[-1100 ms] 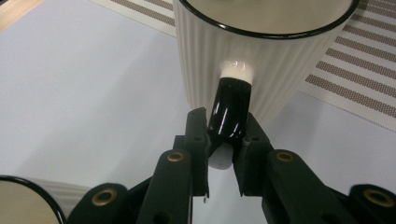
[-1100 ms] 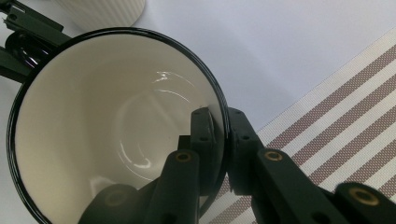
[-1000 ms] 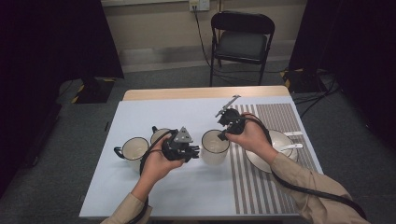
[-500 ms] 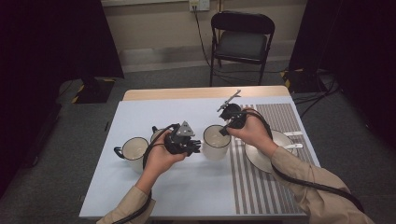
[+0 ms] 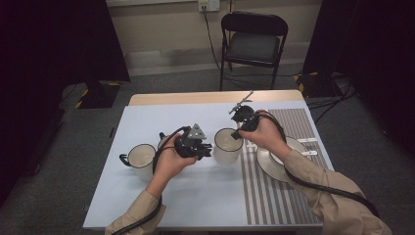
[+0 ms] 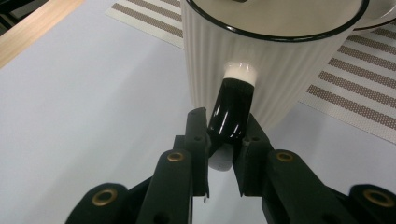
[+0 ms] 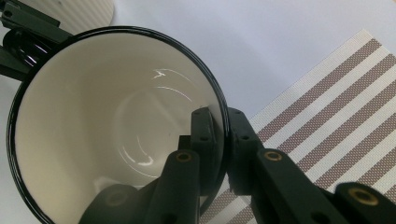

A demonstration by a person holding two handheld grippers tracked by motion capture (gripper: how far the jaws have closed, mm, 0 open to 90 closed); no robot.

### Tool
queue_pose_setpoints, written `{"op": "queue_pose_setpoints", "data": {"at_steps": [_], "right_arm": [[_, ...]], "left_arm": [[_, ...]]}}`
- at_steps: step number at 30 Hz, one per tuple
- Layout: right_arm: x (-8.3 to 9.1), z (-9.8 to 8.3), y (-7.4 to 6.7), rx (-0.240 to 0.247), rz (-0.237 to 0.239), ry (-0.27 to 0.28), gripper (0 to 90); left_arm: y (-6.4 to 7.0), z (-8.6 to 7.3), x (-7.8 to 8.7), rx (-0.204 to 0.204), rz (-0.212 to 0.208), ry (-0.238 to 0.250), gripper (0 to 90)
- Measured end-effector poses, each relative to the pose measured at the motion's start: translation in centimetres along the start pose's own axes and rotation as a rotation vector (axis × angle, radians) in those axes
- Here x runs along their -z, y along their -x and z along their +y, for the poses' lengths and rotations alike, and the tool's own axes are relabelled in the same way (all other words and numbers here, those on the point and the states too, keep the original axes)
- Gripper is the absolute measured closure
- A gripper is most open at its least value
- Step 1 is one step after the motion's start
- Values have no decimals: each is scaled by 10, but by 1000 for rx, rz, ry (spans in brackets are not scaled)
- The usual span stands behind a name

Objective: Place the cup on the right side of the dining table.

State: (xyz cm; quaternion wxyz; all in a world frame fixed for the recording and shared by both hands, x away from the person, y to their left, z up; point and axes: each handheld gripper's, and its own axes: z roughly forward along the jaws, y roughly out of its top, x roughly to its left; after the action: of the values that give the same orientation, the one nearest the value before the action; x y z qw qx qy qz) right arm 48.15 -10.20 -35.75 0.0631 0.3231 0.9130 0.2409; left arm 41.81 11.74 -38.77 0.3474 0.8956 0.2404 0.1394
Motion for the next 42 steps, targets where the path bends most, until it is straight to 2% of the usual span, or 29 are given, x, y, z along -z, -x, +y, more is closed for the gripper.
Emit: {"op": "queue_pose_setpoints", "data": {"at_steps": [11,42], "right_arm": [[-1,3,7,-8,-5,-5,836],[0,13,24,-22,-25,-21,836]], "left_arm": [[-5,5,-5,-2,9,-11,780],[-18,17,-16,32,30,-1,777]]}}
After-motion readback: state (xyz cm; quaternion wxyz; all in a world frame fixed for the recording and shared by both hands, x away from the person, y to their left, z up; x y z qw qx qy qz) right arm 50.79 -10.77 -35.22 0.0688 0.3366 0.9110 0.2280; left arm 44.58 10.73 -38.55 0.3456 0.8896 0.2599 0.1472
